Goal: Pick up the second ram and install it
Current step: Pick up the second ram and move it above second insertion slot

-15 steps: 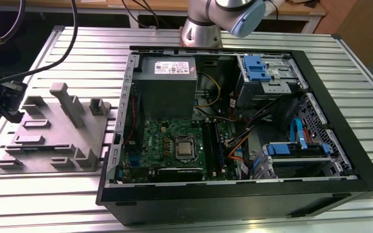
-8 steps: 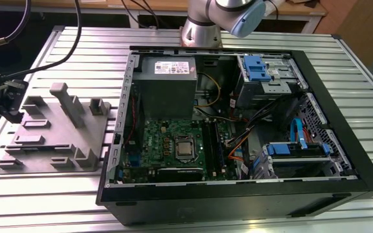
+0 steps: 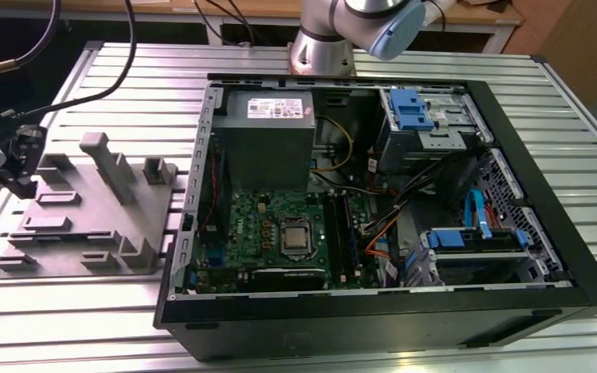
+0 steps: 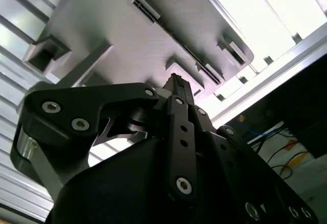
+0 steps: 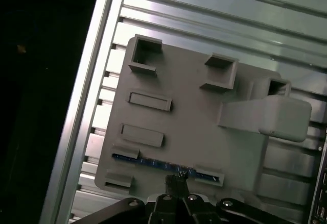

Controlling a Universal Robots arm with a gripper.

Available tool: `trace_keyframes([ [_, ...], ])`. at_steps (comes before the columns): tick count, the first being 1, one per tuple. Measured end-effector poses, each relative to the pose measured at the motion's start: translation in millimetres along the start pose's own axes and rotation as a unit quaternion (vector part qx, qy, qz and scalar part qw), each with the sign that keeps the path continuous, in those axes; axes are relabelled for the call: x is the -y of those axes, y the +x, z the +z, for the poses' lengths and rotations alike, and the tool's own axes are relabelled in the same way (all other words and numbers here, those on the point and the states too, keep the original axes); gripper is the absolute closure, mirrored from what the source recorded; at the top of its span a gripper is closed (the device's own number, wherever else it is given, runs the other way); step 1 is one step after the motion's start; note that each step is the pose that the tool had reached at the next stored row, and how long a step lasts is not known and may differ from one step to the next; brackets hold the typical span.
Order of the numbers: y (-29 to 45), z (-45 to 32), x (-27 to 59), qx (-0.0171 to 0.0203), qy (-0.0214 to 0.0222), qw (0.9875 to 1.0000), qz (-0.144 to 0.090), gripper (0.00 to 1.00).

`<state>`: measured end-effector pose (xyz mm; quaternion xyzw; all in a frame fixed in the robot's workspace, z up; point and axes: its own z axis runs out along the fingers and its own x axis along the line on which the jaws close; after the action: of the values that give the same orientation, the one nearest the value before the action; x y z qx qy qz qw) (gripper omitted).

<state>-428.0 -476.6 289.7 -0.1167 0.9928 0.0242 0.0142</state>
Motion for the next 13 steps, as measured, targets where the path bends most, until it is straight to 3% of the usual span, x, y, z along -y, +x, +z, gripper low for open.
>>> trace_keyframes([
  [4,0.0,1.2,0.1,-0.0016,-0.0012,0.9994,-0.036,0.93],
  [7,0.1,2.0,0.1,-0.0028,-0.0022,0.9980,-0.064,0.93],
  [10,0.1,2.8,0.1,-0.0040,-0.0031,0.9959,-0.091,0.93],
  [13,0.1,3.5,0.2,-0.0053,-0.0040,0.9930,-0.118,0.93],
])
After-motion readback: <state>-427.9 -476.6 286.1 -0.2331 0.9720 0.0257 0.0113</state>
